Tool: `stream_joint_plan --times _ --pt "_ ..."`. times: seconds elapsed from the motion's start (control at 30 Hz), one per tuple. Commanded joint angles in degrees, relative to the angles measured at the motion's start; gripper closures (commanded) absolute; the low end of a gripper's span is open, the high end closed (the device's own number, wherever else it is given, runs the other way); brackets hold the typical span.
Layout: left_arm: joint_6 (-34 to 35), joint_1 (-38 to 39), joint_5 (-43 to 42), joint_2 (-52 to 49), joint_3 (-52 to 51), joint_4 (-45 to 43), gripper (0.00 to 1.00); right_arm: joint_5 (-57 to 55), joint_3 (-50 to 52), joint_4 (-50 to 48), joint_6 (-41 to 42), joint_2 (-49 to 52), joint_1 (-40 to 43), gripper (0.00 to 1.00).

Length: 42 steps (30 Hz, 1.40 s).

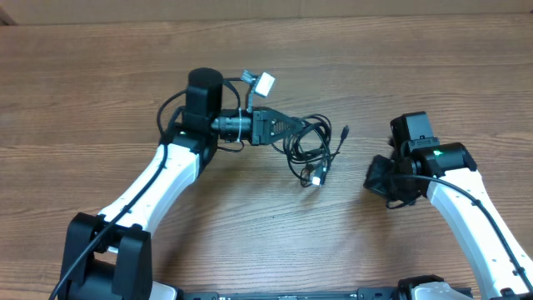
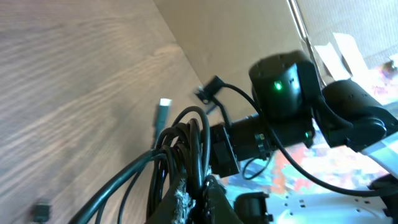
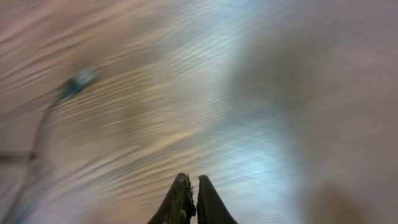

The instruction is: Untangle cables

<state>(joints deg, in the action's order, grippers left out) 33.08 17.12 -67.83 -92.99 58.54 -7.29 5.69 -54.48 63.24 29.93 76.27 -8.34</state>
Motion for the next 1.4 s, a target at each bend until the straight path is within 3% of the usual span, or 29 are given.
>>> stream_joint_plan --times 0.0,0.1,0.17,0.23,0.33,0.6,0.77,1.1,1.17,1.27,1.37 --pt "-2.3 -1.4 1.2 1.6 1.3 -0.1 0.96 -9.3 -0.6 0.5 9.2 0.2 0.0 0.96" --pt "-2.4 -1.4 1.4 1.6 1.3 -0.1 0.96 -1.9 -0.6 -2.3 3.2 0.2 0.0 0.96" --pt "-2.5 -1.3 1.4 1.6 1.3 -0.1 0.96 4.6 -0.6 -5.1 -2.6 0.2 0.0 0.91" --pt "-2.5 -1.3 1.4 1.6 1.3 -0.1 0.96 19.3 -0.6 -9.8 -13.5 0.2 0.0 0.76" --pt "-2.0 -1.3 -1.2 1.6 1.3 -0.3 0.96 31.7 -0.6 -14.1 -20.0 0.2 0.0 0.6" --pt "12.9 -1.3 -5.8 1.6 1.3 -10.5 0.96 31.0 -0.6 -15.9 -19.9 0.2 0.0 0.6" --pt "16.7 -1.3 -7.0 1.6 1.3 -17.3 0.96 27.2 -0.6 -18.8 -13.2 0.2 0.0 0.65" --pt "16.7 -0.1 -7.0 1.6 1.3 -17.5 0.96 26.0 -0.6 -29.7 7.8 0.2 0.0 0.66" --pt "16.6 -0.1 -7.0 1.6 1.3 -18.1 0.96 25.4 -0.6 -29.8 10.5 0.2 0.0 0.67" --pt "15.6 -0.2 -7.0 1.6 1.3 -20.5 0.96 22.4 -0.6 -27.6 12.3 0.2 0.0 0.77" --pt "9.1 -1.1 -7.0 1.6 1.3 -21.2 0.96 16.5 -0.6 -21.0 12.1 0.2 0.0 0.79"
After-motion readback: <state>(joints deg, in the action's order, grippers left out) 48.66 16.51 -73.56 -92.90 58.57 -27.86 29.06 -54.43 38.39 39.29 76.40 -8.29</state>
